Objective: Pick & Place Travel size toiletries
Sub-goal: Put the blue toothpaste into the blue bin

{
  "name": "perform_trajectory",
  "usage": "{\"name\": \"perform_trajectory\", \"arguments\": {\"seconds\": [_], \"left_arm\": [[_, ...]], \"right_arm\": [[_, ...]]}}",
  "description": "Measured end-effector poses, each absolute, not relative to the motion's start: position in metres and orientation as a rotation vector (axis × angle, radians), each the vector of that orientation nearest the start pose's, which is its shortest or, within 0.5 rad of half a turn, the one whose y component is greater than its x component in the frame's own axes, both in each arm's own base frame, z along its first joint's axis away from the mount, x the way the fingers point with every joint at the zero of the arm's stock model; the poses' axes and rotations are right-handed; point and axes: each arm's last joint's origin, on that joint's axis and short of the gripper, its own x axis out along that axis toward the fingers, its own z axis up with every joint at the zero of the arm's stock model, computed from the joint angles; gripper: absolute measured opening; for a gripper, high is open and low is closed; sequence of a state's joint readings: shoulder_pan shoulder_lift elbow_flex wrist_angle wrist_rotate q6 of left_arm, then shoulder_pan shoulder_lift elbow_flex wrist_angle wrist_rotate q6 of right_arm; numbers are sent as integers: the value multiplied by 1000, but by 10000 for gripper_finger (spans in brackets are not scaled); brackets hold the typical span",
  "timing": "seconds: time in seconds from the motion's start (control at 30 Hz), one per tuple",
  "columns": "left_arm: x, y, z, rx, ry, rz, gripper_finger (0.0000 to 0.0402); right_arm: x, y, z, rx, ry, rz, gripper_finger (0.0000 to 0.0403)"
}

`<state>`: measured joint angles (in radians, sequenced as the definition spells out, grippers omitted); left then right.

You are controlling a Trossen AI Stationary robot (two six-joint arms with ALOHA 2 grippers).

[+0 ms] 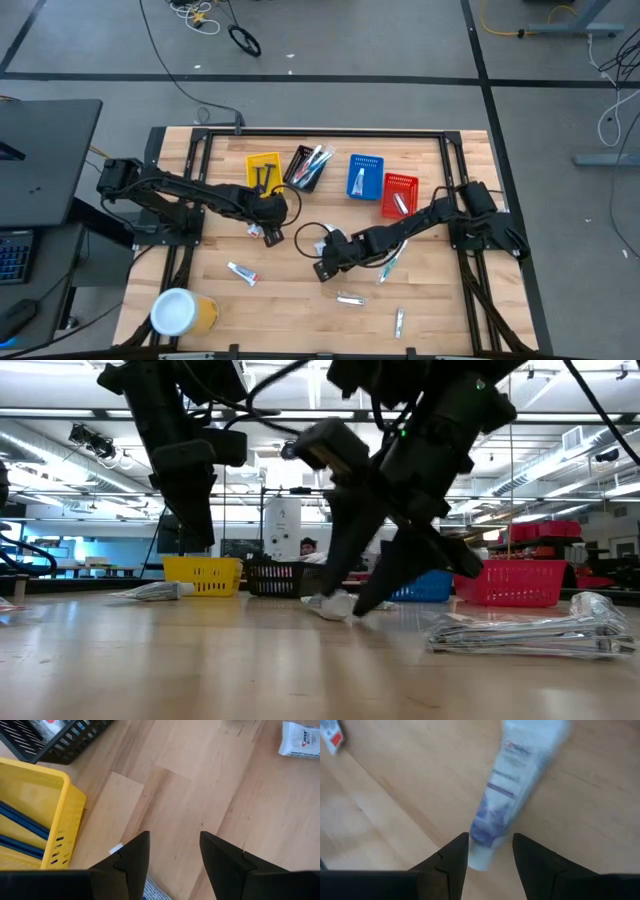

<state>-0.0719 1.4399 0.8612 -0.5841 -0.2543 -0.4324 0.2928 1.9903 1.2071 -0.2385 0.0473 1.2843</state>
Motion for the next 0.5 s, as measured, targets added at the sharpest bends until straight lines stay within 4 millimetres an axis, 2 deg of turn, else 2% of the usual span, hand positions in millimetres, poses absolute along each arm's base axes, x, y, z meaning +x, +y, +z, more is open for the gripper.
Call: {"name": "perform_trajectory", "arguments": {"seconds": [0.3,0.5], "left_arm": [[261,-11,194,-174,1090,396,183],[261,-11,194,-163,1089,395,183]], "right_arm": [[379,110,129,919,968,-454,161],[373,102,127,840,1034,-496,133]]}}
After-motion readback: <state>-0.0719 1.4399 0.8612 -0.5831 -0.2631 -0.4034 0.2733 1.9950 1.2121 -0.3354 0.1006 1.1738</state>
